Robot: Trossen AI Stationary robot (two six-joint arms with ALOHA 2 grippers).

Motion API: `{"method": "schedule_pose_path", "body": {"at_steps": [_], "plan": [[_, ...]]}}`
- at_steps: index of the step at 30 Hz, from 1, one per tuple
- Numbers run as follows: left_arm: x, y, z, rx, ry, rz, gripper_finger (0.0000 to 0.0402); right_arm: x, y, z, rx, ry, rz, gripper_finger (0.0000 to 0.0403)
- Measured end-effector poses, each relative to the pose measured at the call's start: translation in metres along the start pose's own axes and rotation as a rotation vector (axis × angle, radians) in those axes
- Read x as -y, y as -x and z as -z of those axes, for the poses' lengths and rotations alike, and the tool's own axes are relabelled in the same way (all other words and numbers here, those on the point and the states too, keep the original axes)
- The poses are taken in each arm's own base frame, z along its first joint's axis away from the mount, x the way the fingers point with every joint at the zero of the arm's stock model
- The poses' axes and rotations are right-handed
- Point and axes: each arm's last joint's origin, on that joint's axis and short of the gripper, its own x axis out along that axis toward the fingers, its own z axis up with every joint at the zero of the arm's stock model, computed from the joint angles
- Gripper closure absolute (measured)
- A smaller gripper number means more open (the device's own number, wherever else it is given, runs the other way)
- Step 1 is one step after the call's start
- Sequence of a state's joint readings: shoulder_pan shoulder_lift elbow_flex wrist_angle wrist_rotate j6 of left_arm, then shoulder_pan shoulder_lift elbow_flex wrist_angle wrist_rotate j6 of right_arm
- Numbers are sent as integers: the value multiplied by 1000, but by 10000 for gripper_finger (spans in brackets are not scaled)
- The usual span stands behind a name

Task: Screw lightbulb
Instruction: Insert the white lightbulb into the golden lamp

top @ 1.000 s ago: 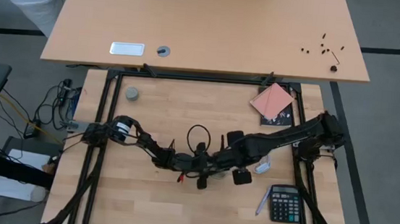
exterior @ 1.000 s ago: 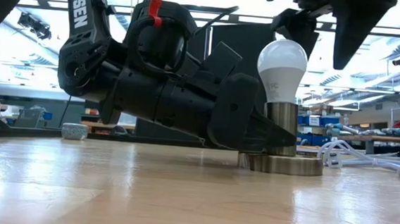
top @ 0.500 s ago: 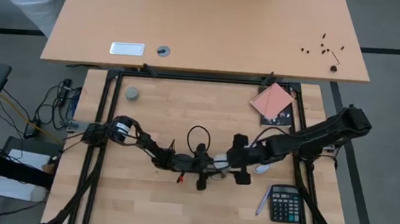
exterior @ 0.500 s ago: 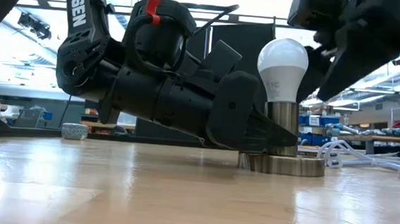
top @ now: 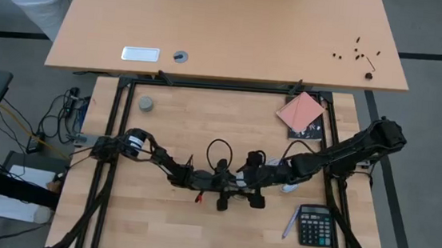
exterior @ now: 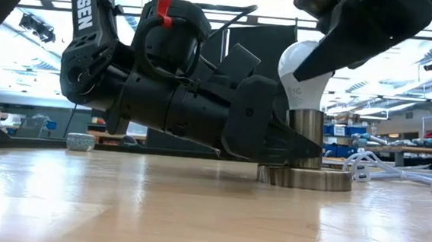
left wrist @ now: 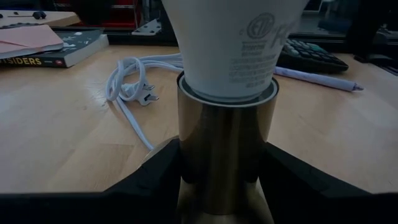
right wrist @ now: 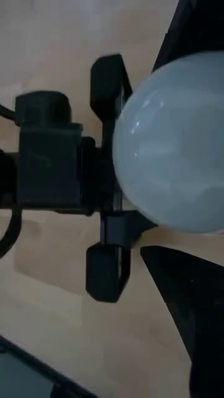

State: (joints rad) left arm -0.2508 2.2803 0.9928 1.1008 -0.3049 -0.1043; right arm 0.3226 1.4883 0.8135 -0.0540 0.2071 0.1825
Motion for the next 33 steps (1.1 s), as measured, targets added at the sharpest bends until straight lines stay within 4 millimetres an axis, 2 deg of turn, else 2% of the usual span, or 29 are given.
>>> {"method": "schedule_pose_path", "body": {"at_steps": [5,11,16,33], "plan": [[0,0,0,3,1,3,208,-1,-1,-2,59,9,18,23],[0,0,0,2,1,4,208,2,-9,25,146,-42,2,48],[0,0,0,2,1,4,208,2,-8,26,273,-60,-19,64],[0,0,0,3,2,4,208,4,-9,31,269,-56,20,88]]}}
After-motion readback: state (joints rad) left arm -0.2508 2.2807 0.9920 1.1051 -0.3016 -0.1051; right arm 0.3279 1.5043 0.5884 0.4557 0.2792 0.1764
